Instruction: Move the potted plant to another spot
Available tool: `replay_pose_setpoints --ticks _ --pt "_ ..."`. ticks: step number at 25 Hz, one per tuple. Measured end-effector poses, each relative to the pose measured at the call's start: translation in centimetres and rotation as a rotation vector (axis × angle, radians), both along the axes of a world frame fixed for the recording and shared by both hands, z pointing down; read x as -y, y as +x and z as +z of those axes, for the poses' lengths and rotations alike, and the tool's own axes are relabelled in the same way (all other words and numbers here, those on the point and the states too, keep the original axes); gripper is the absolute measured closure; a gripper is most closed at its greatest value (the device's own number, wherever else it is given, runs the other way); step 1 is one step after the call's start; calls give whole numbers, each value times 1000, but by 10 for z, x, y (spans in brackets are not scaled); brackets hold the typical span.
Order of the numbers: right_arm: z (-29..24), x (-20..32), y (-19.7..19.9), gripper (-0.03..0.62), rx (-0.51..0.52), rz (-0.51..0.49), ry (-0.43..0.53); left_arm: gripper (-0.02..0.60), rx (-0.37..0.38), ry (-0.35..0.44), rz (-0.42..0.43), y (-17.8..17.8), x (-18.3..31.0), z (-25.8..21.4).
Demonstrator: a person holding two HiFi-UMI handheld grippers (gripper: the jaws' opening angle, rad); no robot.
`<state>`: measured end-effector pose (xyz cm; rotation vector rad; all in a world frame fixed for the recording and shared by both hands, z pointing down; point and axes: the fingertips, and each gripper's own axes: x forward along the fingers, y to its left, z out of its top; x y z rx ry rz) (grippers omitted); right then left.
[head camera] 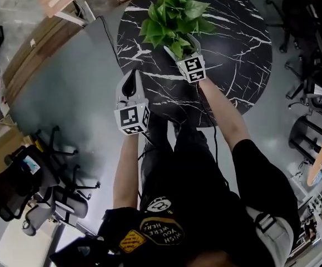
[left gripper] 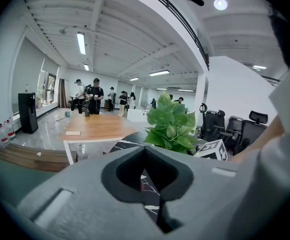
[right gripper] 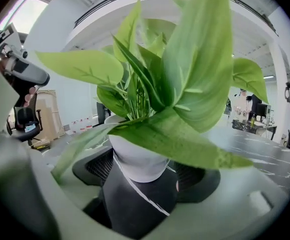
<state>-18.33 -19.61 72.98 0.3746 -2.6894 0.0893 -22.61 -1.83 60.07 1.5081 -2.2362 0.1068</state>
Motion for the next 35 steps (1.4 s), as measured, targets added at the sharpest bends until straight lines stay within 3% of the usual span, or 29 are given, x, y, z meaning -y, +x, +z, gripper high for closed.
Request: replay_pose_setpoints --ticks 10,14,18,21,25,27,31,35 --pt "-3 -33 -80 207 30 -108 4 577 14 -1 -99 -36 -38 -5" --pt "-2 -34 -75 195 25 -117 -6 577 2 5 -115 -40 -43 -3" --pt "-3 -31 -43 198 1 -72 -26 577 -5 -1 -118 -37 -40 -1" --pt "-32 -39 -4 301 16 6 -49 577 -8 -11 -121 -23 -36 -13" --pt "-129 -77 31 590 101 9 -24 577 58 26 -80 10 -27 -69" --pt "-172 -100 40 591 143 -17 -28 577 74 38 -75 27 -25 -89" --pt "-229 -122 63 592 154 -5 -54 577 2 69 -134 55 -28 -116" --pt "-277 -123 74 592 194 53 -74 577 92 111 -118 59 -27 -158"
